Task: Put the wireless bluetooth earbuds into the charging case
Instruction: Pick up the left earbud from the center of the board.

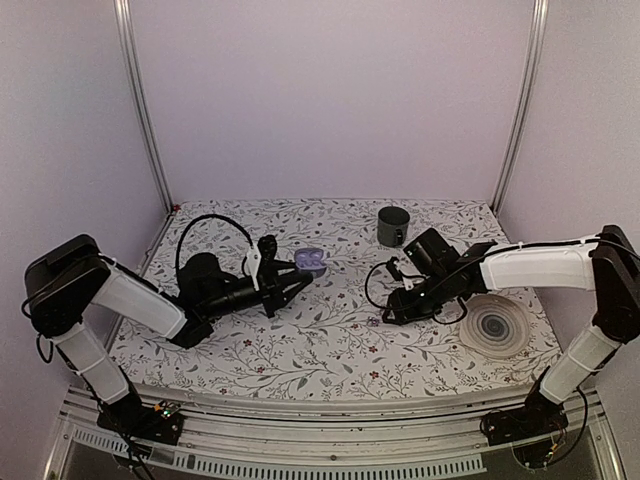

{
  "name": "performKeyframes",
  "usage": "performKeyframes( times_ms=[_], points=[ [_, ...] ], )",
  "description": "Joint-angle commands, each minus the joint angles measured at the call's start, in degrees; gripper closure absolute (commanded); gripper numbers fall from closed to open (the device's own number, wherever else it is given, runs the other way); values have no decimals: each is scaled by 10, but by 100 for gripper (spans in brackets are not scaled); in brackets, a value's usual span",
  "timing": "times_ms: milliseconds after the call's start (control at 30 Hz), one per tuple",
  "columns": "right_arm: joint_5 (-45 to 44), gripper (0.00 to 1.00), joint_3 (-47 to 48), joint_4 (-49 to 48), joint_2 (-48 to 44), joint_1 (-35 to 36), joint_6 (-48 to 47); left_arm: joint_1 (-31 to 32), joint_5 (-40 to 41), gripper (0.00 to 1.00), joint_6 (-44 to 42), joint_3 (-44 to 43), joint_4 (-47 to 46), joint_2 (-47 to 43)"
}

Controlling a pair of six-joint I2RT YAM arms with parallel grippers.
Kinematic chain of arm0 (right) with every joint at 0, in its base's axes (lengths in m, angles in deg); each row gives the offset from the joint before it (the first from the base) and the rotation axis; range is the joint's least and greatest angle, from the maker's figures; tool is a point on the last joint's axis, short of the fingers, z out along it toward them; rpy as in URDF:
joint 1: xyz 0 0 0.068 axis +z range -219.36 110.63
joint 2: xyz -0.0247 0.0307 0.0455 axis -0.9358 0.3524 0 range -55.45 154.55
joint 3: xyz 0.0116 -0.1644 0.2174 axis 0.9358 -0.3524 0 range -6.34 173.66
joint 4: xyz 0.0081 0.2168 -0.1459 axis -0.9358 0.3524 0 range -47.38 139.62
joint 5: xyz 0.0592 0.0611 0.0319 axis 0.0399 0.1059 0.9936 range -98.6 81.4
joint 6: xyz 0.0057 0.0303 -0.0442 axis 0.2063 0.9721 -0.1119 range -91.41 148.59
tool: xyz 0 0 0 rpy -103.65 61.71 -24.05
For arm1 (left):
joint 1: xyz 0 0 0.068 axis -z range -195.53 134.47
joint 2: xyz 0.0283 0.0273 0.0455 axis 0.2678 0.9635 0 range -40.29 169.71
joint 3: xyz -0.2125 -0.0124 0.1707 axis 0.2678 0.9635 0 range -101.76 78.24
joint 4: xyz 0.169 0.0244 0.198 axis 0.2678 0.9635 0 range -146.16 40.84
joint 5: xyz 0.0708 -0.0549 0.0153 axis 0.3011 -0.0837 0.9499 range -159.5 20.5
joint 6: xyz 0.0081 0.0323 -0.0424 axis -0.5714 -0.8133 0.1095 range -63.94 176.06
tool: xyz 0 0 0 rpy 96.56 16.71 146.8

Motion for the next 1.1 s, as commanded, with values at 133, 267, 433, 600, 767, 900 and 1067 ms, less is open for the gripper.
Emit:
performKeyframes(
  times_ms=[133,267,433,600,767,900,1067],
  points=[
    [-18,63,41,-49,82,-2,-24,8,66,100,-22,35,-105,-3],
    [-49,64,55,-39,89,-3,-18,8,73,100,-25,42,-111,-5],
    [-79,64,88,0,104,-16,-8,8,76,100,-27,43,-107,-4],
    [-78,64,140,40,147,-17,-8,8,77,100,-31,42,-104,-5],
    [-84,68,184,75,174,-16,6,8,77,100,-34,41,-98,-7],
    [-96,70,197,91,188,-17,18,8,79,100,-35,40,-97,-9],
    [-99,70,212,100,213,-16,26,8,78,100,-34,38,-95,-10]
  ],
)
